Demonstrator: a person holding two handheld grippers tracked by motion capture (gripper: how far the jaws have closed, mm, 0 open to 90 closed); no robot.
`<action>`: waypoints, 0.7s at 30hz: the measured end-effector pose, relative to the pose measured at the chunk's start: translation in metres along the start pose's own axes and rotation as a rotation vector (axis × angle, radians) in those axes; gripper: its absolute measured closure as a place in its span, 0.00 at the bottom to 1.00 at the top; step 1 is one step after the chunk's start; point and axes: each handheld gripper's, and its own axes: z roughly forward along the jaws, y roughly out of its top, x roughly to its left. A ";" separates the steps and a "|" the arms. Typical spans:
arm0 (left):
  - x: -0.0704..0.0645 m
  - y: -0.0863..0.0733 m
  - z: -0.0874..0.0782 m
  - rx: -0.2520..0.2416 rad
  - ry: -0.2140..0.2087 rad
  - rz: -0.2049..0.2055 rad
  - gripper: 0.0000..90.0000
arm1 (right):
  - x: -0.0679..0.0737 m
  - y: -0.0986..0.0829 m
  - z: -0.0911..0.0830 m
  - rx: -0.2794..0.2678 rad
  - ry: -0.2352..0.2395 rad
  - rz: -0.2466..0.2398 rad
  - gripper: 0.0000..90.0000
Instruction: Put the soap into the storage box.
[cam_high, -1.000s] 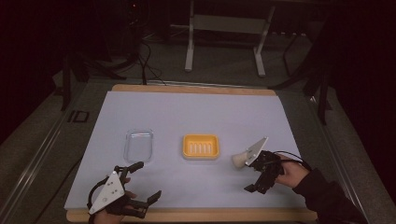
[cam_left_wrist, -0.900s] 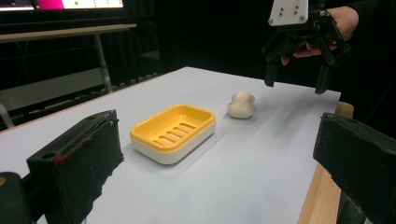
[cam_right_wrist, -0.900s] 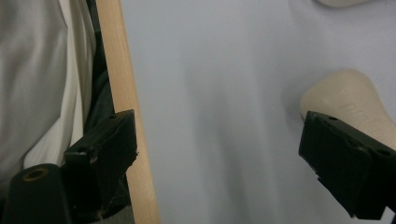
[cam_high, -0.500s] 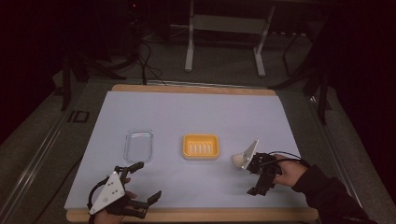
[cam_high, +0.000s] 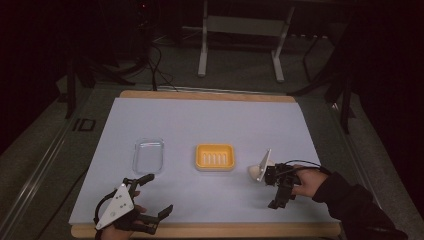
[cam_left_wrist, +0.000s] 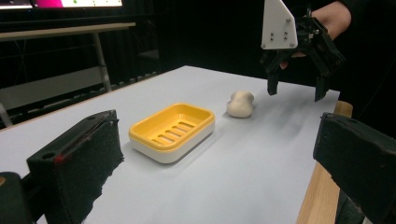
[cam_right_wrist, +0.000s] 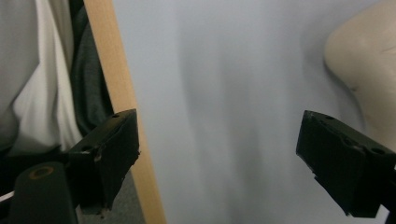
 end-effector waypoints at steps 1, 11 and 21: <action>0.000 0.000 0.000 0.000 0.000 0.000 0.01 | -0.001 0.001 -0.001 0.015 0.002 0.001 0.15; -0.001 -0.001 0.000 0.003 -0.013 -0.008 0.01 | -0.004 0.000 -0.003 0.098 0.052 -0.012 0.15; -0.002 -0.001 -0.003 0.000 -0.011 -0.018 0.01 | -0.003 -0.003 -0.008 0.028 0.048 -0.085 0.20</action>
